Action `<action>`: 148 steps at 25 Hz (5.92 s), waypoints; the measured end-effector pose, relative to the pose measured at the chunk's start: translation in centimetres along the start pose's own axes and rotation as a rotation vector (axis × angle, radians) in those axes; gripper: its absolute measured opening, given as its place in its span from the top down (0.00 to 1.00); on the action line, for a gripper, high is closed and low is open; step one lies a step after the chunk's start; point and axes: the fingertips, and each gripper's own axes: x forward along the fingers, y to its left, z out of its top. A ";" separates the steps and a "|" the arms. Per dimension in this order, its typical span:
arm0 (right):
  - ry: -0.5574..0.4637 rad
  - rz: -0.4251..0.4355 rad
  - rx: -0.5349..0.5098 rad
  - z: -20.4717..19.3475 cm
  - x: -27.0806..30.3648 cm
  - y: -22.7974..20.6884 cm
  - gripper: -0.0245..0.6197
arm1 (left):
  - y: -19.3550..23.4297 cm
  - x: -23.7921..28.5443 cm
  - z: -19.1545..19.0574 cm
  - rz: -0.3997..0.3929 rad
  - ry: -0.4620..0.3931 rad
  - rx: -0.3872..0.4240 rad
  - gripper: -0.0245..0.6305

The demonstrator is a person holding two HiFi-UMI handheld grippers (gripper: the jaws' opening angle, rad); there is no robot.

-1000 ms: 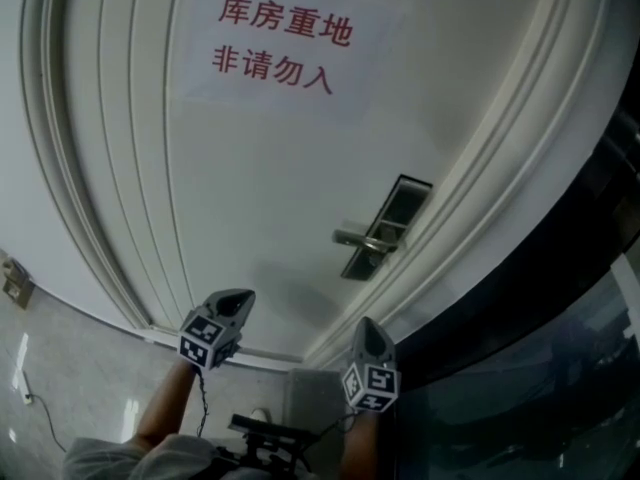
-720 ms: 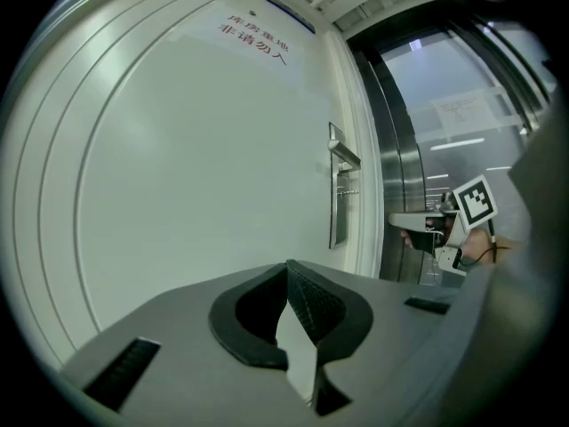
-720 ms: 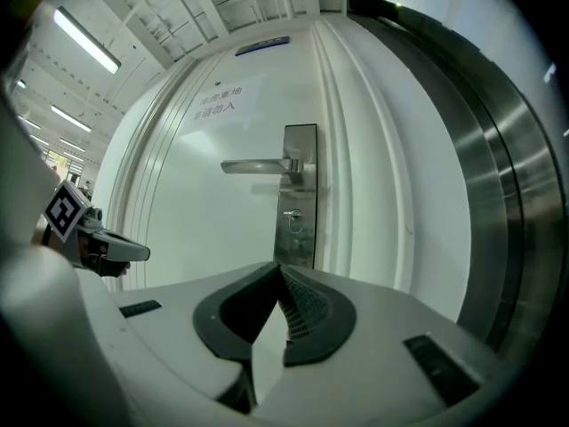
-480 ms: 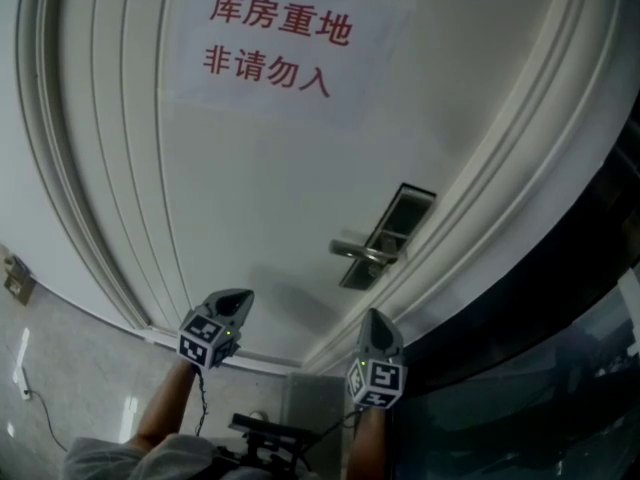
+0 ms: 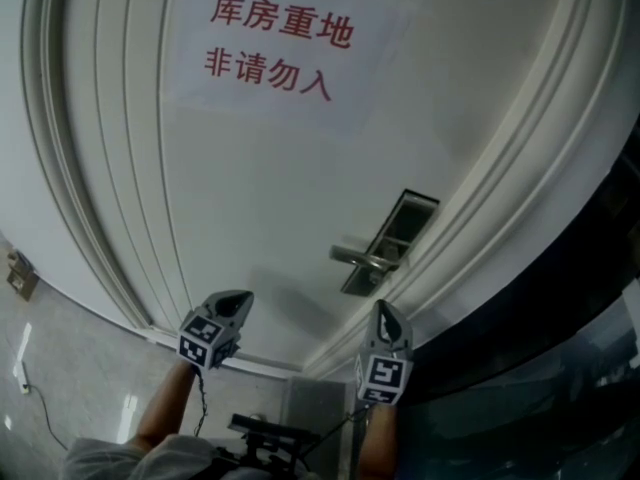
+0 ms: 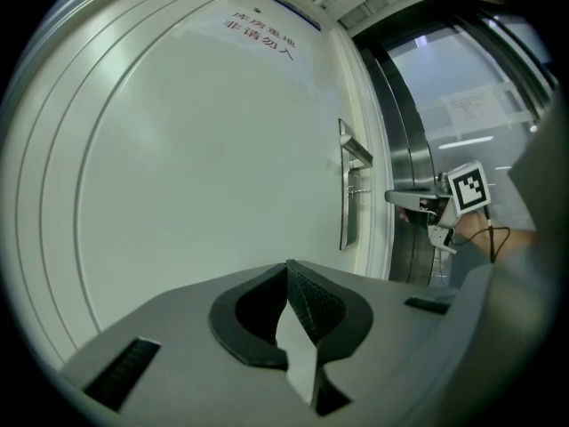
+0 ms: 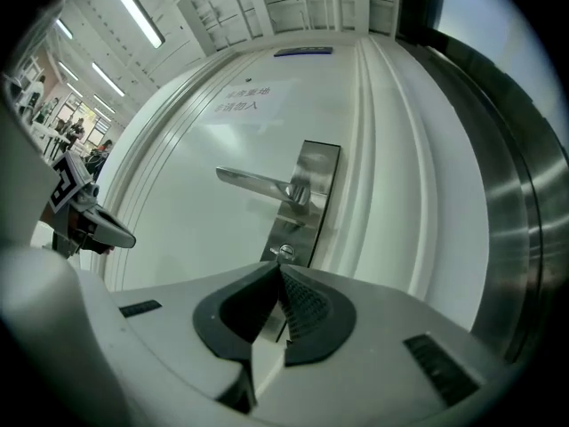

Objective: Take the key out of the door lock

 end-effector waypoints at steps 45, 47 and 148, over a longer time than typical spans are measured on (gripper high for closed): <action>0.134 -0.009 -0.770 -0.4 5.8 0.7 0.79 | 2.4 0.5 -0.4 0.047 -0.005 -0.032 0.97; 0.138 -0.011 -0.783 -0.5 5.8 0.6 0.79 | 2.3 0.4 -0.6 0.047 -0.003 -0.034 0.97; 0.190 -0.073 -1.189 -0.1 4.1 0.7 0.93 | 2.1 -2.6 -0.9 0.055 -0.033 -0.083 0.97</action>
